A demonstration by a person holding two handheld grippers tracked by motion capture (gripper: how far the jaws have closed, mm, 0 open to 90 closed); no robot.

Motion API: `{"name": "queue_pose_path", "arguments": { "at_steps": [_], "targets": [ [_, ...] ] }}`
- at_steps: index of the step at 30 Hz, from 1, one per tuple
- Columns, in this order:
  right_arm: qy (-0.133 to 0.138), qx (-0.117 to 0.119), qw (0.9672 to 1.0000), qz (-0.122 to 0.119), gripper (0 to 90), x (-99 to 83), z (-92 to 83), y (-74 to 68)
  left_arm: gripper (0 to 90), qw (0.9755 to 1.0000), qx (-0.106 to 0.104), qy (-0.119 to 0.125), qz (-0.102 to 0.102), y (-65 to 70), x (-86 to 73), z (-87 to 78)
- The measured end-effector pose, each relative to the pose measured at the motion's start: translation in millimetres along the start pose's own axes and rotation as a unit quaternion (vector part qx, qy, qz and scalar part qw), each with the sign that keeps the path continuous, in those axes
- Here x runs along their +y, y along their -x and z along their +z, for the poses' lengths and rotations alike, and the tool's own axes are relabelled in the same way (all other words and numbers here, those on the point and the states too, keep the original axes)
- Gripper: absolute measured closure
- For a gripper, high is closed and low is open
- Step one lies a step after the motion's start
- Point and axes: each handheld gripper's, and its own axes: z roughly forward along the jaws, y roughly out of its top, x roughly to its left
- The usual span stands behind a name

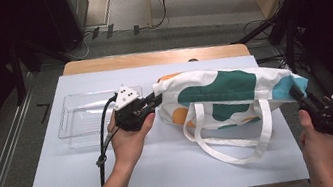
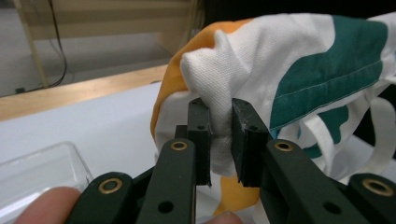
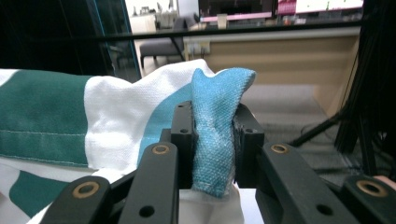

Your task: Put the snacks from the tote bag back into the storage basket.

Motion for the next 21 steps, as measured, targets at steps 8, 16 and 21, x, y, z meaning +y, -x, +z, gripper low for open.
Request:
{"name": "queue_pose_path", "arguments": {
  "at_steps": [8,16,21],
  "targets": [
    [0.041,0.018,0.9988,-0.022,76.0,12.1,-29.7,-18.4,80.1,0.9999,0.011,0.002,-0.002,-10.2,12.7,1.4],
    [0.009,-0.001,1.0,-0.001,75.5,-9.5,-20.6,-12.1,70.6,0.9996,0.005,-0.022,-0.017,-11.9,-3.8,14.8],
    [0.008,0.002,1.0,0.001,75.3,-8.7,-17.4,-11.7,41.5,0.9997,0.023,-0.001,-0.001,-2.5,-18.4,-4.1]
  ]
}}
